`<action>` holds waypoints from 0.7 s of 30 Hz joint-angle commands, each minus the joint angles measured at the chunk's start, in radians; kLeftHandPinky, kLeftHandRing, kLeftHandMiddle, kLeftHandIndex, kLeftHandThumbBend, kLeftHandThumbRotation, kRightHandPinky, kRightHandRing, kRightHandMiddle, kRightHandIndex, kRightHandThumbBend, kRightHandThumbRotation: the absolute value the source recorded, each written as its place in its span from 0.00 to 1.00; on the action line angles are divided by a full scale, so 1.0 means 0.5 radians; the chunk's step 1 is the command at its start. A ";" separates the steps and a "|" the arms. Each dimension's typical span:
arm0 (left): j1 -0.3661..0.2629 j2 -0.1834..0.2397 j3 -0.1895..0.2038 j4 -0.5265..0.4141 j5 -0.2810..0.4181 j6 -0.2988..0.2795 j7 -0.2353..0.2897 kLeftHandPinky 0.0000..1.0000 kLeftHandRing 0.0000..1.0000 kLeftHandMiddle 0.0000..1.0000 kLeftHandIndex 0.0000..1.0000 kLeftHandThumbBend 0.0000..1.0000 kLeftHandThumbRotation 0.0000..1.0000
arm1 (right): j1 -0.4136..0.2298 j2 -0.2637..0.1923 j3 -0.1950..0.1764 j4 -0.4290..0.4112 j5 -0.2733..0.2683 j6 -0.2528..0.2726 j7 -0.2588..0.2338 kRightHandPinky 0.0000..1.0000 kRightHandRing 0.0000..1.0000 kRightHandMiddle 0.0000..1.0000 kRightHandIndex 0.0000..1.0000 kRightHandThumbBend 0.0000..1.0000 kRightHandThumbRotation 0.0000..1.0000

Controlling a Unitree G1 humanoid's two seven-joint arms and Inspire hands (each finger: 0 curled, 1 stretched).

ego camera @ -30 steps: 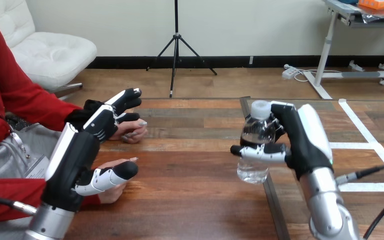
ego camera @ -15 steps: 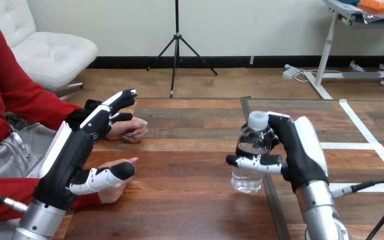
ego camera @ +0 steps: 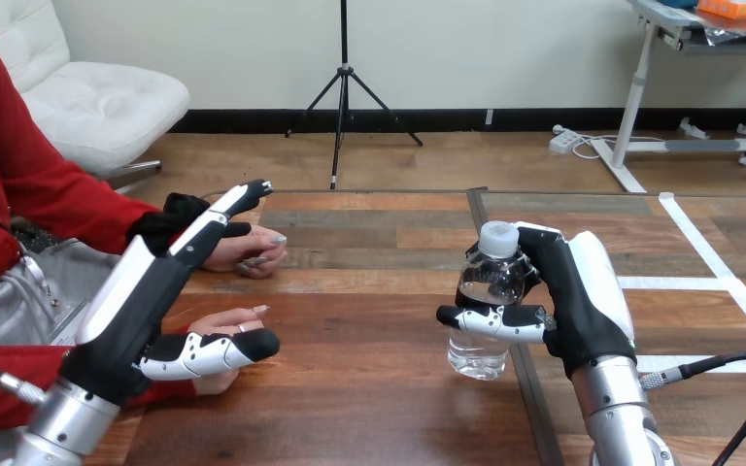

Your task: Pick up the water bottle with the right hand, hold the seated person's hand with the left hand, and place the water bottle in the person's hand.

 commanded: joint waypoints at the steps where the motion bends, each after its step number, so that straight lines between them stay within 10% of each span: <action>1: -0.019 0.125 0.046 -0.190 0.121 0.079 0.129 0.90 0.98 0.98 0.97 1.00 0.81 | -0.092 0.013 -0.019 -0.057 -0.024 -0.083 -0.072 0.38 0.42 0.48 0.51 0.81 0.00; 21: 0.037 0.413 -0.030 -0.417 0.477 0.419 0.331 0.97 1.00 0.99 0.99 1.00 0.82 | -0.086 0.043 -0.022 -0.051 -0.001 -0.055 -0.041 0.38 0.43 0.48 0.51 0.81 0.00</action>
